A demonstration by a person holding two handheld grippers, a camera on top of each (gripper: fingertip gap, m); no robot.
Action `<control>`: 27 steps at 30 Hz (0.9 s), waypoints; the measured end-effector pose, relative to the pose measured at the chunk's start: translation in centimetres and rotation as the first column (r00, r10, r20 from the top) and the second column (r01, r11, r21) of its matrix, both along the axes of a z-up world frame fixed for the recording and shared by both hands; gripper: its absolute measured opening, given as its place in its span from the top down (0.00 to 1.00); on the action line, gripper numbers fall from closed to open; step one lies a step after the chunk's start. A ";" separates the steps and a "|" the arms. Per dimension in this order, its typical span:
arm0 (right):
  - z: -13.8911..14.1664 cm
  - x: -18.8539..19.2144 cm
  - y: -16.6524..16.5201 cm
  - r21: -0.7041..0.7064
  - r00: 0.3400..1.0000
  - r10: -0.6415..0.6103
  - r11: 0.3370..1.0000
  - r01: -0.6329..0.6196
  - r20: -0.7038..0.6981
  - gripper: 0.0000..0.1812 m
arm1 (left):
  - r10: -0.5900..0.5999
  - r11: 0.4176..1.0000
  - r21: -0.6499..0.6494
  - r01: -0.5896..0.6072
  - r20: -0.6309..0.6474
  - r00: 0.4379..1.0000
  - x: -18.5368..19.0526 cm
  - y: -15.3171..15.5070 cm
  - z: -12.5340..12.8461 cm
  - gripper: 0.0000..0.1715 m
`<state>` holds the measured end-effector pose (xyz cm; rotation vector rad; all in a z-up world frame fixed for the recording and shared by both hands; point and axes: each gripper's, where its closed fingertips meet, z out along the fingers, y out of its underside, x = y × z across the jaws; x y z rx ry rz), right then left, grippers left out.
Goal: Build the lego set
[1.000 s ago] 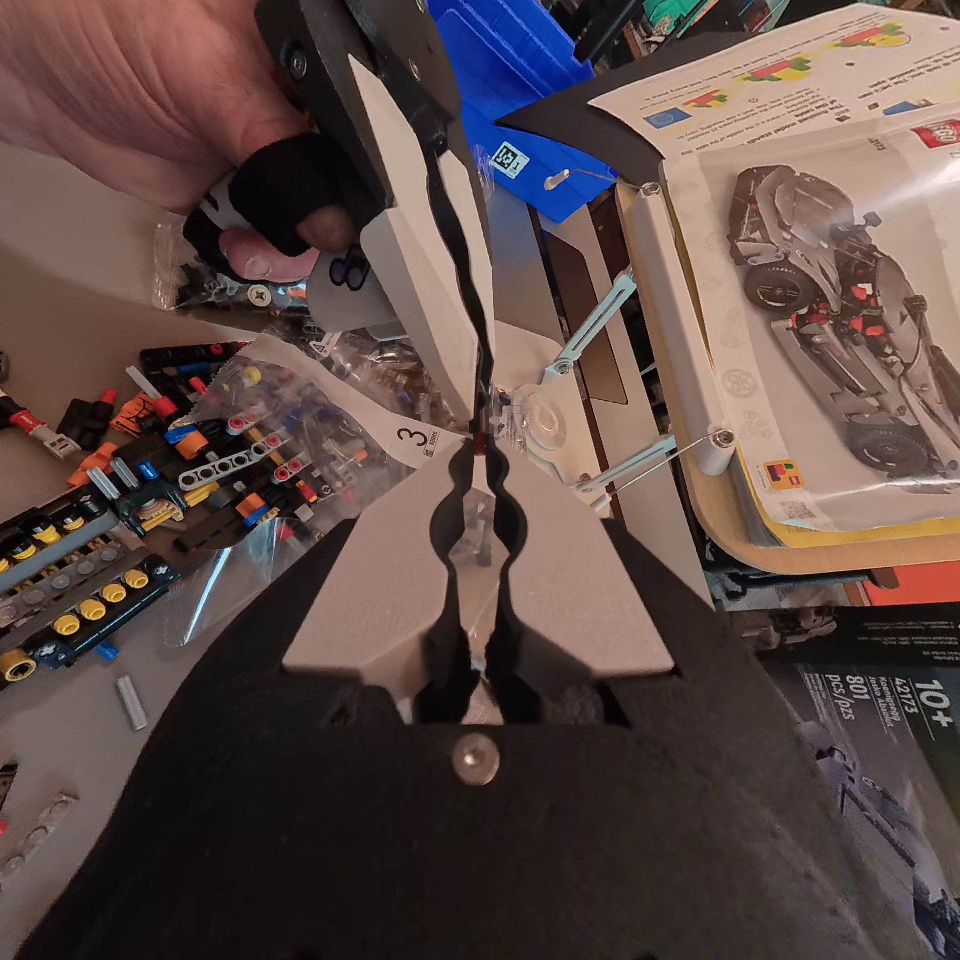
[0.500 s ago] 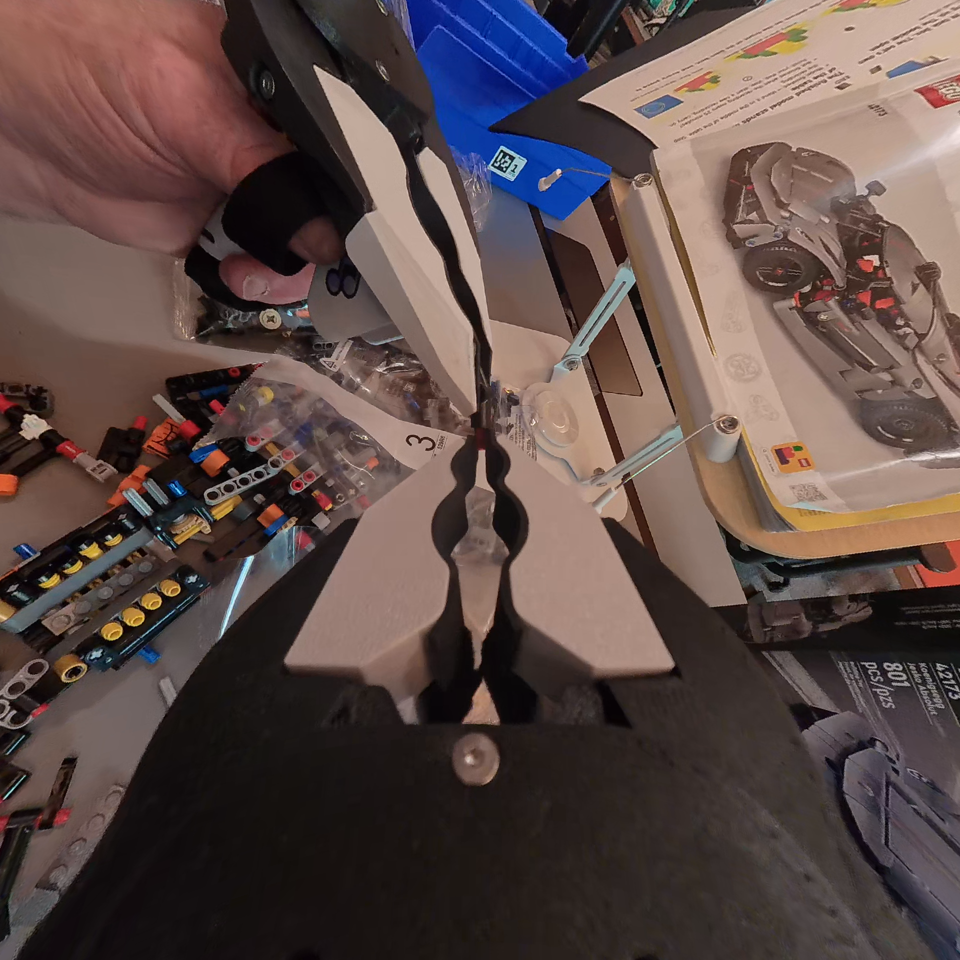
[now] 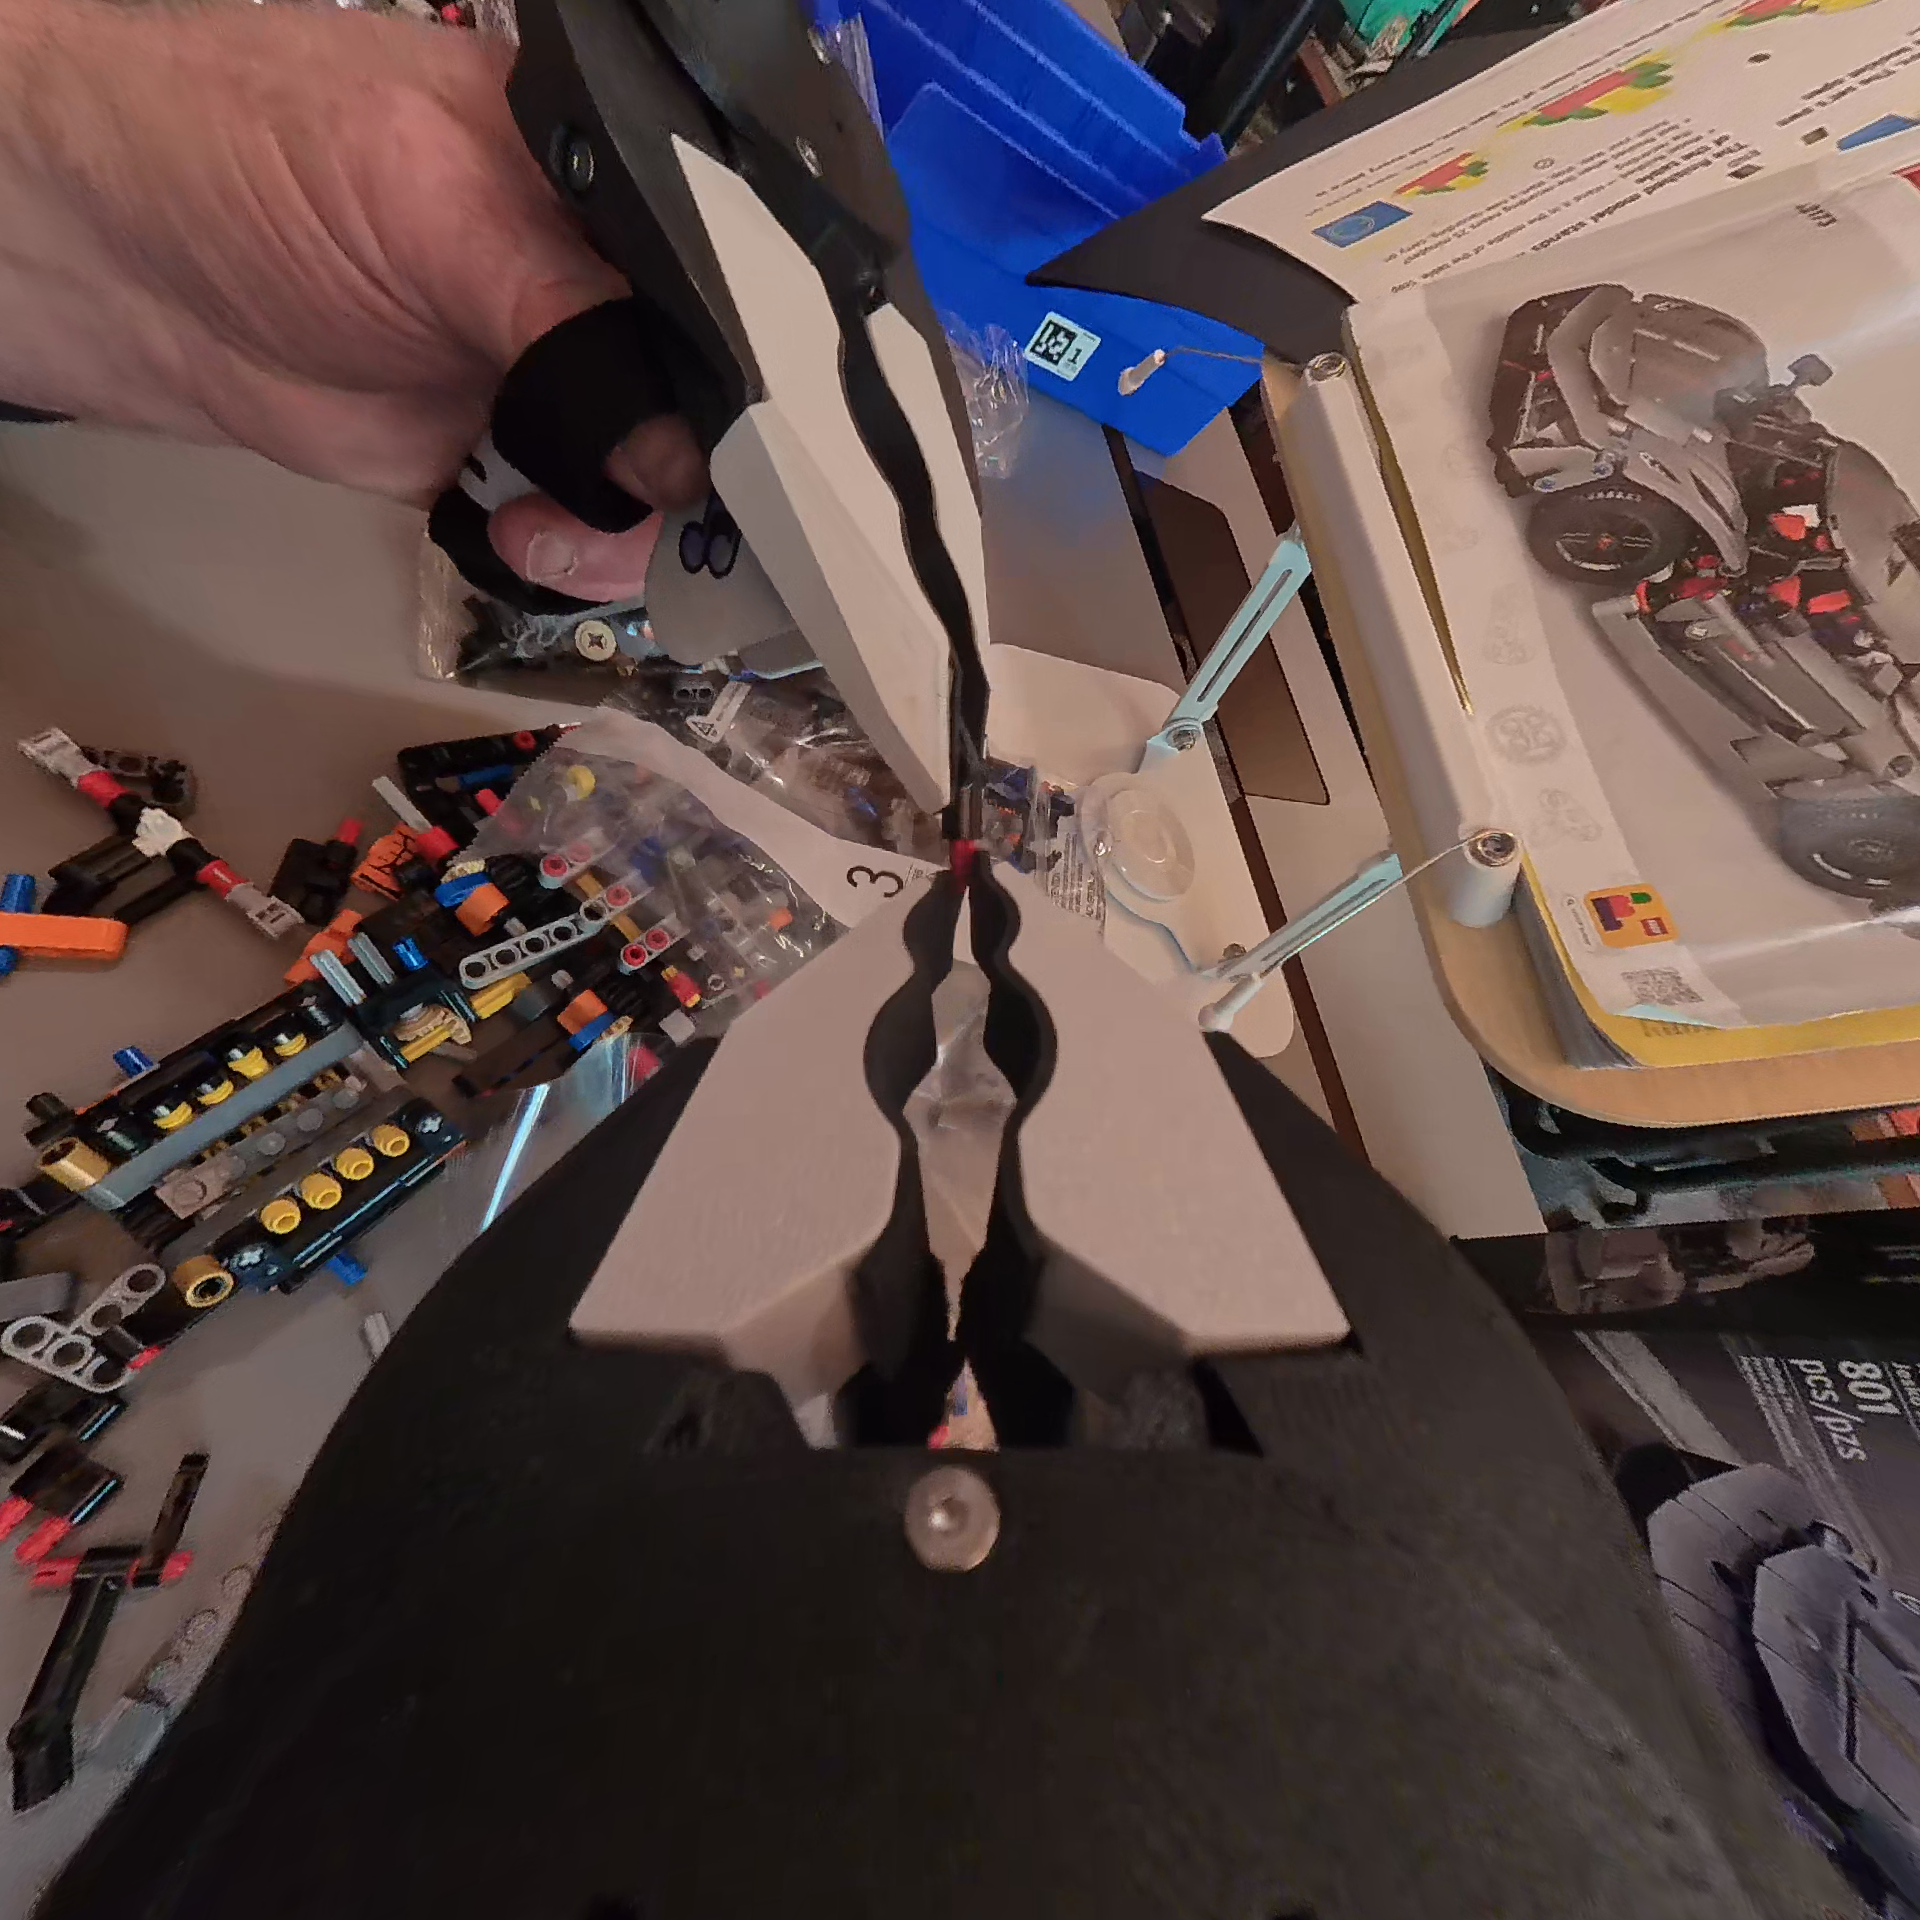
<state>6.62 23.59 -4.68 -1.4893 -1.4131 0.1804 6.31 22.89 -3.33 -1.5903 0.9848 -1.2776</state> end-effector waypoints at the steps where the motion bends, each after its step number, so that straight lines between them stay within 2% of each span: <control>1: 0.1 0.1 0.0 -0.013 1.000 -0.001 1.000 0.001 -0.016 1.00 | 0.045 0.999 0.012 -0.045 0.020 0.999 -0.6 0.6 0.5 0.98; 3: -0.9 2.6 1.5 -0.031 0.996 -0.084 0.996 0.085 0.030 1.00 | 0.150 0.988 -0.006 -0.151 0.175 0.973 -5.4 2.8 3.7 0.98; 4: -0.7 3.5 1.8 -0.074 0.995 -0.088 0.994 0.085 -0.038 1.00 | 0.191 0.980 0.018 -0.198 0.185 0.964 -7.3 3.4 4.2 0.98; 5: 0.7 3.4 1.2 -0.134 0.985 -0.056 0.990 0.034 -0.164 1.00 | 0.192 0.979 0.034 -0.200 0.169 0.967 -7.4 3.3 4.1 0.98; 6: 2.1 2.9 0.7 -0.155 0.971 -0.034 0.988 -0.003 -0.237 1.00 | 0.166 0.984 0.033 -0.173 0.155 0.974 -6.4 2.8 3.8 0.98; 7: 2.4 2.4 0.5 -0.141 0.974 -0.028 0.990 -0.004 -0.223 1.00 | 0.130 0.990 0.036 -0.136 0.132 0.983 -4.9 2.2 3.4 0.98; 9: 0.3 1.4 0.7 -0.106 0.993 -0.025 0.994 0.013 -0.113 1.00 | 0.079 0.992 0.090 -0.083 0.045 0.996 -2.1 0.9 2.2 0.97; 11: -1.3 0.7 0.7 -0.092 0.998 -0.013 0.996 0.007 -0.068 0.99 | 0.099 0.983 0.163 -0.089 -0.054 0.994 -0.8 0.7 0.7 0.97; 12: -1.3 0.5 0.8 -0.067 0.998 -0.016 0.998 0.012 -0.062 0.94 | 0.089 0.984 0.158 -0.079 -0.058 0.994 -0.6 0.6 0.4 0.97; 15: 0.2 0.2 0.9 0.012 0.996 -0.049 0.999 0.050 -0.074 0.92 | 0.087 0.987 0.137 -0.080 -0.046 0.995 -0.6 0.9 0.2 0.98; 27: -1.2 -0.3 1.2 0.045 0.995 -0.099 0.994 0.099 0.012 0.99 | 0.073 0.988 0.143 -0.059 -0.099 0.992 0.9 0.4 -1.1 0.98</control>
